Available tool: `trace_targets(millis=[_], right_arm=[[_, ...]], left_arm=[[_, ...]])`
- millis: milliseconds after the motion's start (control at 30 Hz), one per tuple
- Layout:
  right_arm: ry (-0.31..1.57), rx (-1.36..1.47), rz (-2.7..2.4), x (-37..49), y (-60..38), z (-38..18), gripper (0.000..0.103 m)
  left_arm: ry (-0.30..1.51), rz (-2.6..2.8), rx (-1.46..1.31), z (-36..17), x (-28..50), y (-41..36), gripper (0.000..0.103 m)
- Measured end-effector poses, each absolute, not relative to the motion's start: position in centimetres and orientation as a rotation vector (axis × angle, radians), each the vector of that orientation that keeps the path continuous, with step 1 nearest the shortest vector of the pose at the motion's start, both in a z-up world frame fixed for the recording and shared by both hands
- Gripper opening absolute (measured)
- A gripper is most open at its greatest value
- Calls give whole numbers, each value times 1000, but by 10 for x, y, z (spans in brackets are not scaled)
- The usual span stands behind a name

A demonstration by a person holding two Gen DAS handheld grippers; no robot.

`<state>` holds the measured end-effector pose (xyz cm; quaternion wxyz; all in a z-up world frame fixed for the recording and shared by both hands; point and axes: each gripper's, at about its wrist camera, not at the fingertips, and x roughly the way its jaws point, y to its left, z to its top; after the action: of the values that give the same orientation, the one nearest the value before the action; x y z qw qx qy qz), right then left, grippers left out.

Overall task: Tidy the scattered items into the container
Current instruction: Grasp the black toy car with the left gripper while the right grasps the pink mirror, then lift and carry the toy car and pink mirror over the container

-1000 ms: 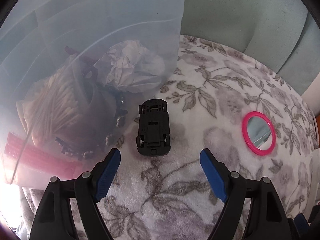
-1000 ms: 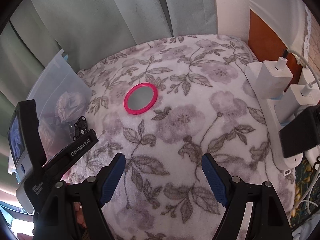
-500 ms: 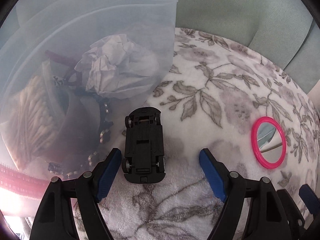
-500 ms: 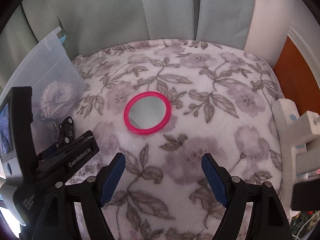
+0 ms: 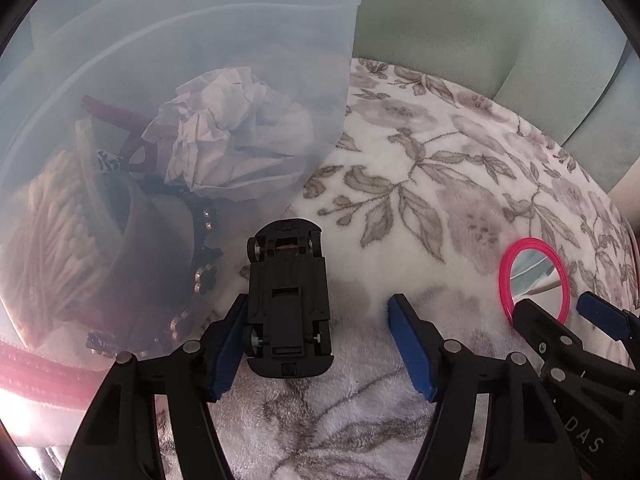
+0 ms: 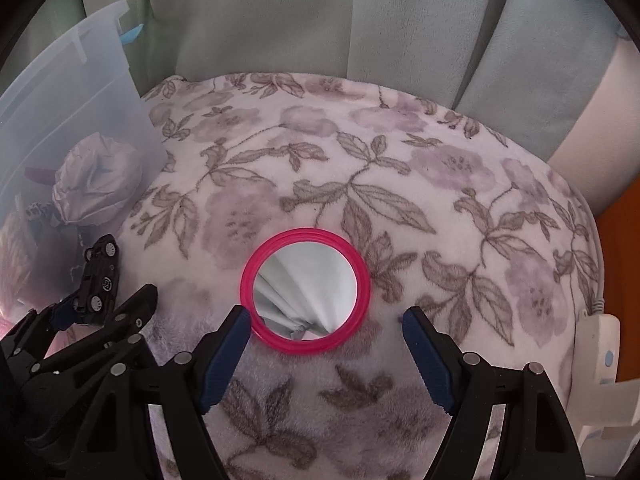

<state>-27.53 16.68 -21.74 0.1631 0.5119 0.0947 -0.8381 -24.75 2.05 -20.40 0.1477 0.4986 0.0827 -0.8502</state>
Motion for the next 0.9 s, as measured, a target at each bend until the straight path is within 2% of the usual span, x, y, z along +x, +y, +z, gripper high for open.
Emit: trace_targets(millis=[200,333,433,500,567,733,800,900], right_arm=[[260,1457,-2372,-288,162,-222,81],[190,1479,-2383,-297,166,-224,80],[159,1459,-2376,-297,162,-223,69],[144,1454,-2381,-290,160,-222,66],[123,1458,-2384,-289,160,-222,54],[150,1455,-2394,-285,161,-221,53],[126,1462,-2403,-285,159,-222,48],[14,1483,-2415,-289,173,-221,35]], left_arm=[[241,-2457,1419,-205,-250,20,69],[248,-2462,1415,-205,-251,19,67],[251,-2465,1411,-205,-251,18,65],[262,-2467,1406,-205,-252,17,62],[264,-2467,1407,-205,-253,17,61],[280,-2472,1404,-204,-255,15,54],[286,-2473,1403,-204,-256,14,52],[277,-2472,1403,-204,-258,15,52]])
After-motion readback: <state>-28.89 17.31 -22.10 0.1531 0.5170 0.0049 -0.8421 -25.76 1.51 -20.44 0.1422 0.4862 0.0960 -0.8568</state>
